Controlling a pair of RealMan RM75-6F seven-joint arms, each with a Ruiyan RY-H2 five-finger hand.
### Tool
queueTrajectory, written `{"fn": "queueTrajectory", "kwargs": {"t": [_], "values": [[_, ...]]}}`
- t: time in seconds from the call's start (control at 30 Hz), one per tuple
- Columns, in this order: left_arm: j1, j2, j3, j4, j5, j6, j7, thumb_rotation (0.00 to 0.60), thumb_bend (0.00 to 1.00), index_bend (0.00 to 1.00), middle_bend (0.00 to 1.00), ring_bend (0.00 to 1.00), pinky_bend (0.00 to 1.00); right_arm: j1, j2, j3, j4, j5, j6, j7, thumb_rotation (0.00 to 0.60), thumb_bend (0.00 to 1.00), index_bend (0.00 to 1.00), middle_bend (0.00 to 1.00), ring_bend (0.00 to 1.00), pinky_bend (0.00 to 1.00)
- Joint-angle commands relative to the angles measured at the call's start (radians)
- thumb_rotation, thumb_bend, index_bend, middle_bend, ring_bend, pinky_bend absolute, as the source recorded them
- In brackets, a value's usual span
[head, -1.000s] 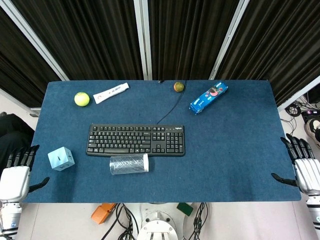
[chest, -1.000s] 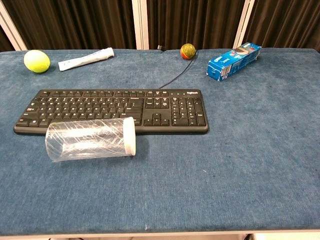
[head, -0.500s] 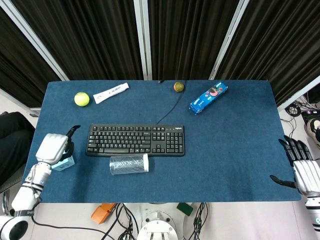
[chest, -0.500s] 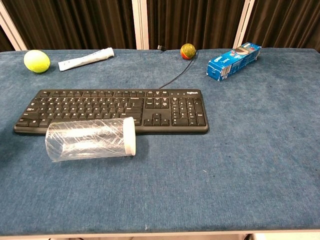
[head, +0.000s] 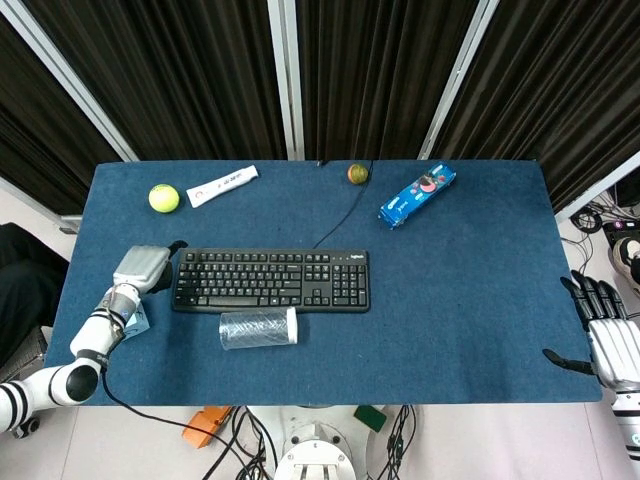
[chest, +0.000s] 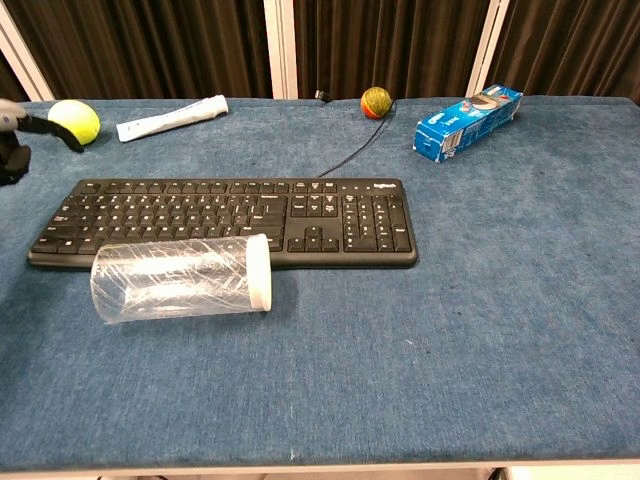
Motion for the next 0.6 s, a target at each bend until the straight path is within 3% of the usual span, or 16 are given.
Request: {"fn": "queueTrajectory", "kwargs": {"t": [0.03, 0.6], "values": [[-0.036, -0.018, 0.038, 0.030, -0.063, -0.023, 0.030, 0.600, 0.85, 0.17, 0.88, 0.86, 0.86, 0.001, 0.000, 0.001, -0.001, 0.002, -0.002, -0.002, 0.600, 0.08, 0.00, 0.00, 0.00, 0.00], [-0.103, -0.052, 0.122, 0.071, -0.144, -0.028, 0.034, 0.600, 0.85, 0.17, 0.88, 0.86, 0.86, 0.002, 0.001, 0.001, -0.011, 0.014, -0.011, -0.016, 0.600, 0.08, 0.00, 0.00, 0.00, 0.00]]}}
